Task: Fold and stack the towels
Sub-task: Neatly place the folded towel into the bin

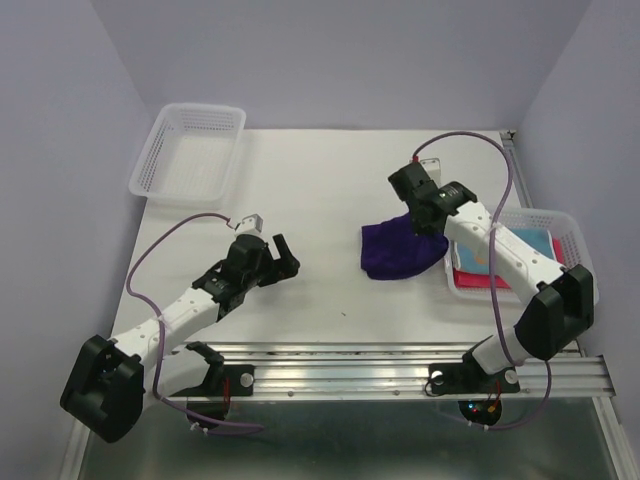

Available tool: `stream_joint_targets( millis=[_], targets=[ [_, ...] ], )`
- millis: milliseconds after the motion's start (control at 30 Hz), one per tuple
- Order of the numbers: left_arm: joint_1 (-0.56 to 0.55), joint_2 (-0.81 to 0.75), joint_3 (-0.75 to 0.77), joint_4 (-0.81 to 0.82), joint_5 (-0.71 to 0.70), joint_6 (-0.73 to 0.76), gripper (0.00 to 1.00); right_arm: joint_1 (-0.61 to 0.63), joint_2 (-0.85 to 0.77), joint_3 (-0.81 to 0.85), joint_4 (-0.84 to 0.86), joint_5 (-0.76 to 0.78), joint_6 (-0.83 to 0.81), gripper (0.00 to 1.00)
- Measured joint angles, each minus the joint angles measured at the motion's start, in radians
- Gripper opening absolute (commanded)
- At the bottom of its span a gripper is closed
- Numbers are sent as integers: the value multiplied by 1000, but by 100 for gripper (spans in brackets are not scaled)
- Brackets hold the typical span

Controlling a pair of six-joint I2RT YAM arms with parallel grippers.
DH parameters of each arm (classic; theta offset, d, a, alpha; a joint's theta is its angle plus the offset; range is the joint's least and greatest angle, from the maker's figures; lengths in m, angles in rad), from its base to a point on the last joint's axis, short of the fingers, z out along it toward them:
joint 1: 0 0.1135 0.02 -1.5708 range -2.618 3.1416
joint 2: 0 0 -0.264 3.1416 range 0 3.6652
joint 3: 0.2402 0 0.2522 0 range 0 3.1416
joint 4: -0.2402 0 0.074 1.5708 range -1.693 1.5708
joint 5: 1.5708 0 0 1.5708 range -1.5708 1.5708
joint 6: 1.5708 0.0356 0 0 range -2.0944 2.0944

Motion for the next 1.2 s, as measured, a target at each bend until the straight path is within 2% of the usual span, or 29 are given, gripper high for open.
stream_joint_targets(
  millis=[333,733,1033,1200],
  targets=[
    [9,0,0,2,12,6,99,-117,-3,172,-217,83,-51,1],
    [26,2,-5,33,38,9,99,-221,-117,315,-296,88,-150,1],
    [34,-13,-8,44,45,17,99,-317,-135,322,-292,34,-273,1],
    [40,-40,-10,47,54,26,99,-394,-150,257,-254,-5,-343,1]
  ],
)
